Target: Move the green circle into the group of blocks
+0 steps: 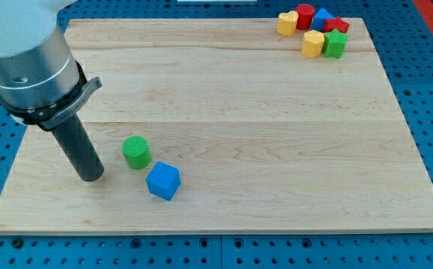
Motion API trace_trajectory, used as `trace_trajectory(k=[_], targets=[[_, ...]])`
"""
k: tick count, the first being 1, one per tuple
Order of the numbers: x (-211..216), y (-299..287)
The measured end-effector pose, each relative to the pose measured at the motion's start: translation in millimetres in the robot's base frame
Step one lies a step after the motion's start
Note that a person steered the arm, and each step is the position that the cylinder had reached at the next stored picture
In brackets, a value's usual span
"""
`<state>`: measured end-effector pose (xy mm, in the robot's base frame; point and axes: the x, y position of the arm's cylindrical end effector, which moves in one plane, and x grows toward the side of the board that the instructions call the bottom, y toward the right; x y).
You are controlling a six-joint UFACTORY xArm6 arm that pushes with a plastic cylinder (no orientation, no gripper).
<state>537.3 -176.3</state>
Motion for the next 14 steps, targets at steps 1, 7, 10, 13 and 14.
trace_trajectory(k=[1, 7, 10, 13, 14], targets=[[24.4, -13.9], [-7.9, 21.4], [-48.1, 54.3], [-41.1, 38.0], [-23.8, 60.5]])
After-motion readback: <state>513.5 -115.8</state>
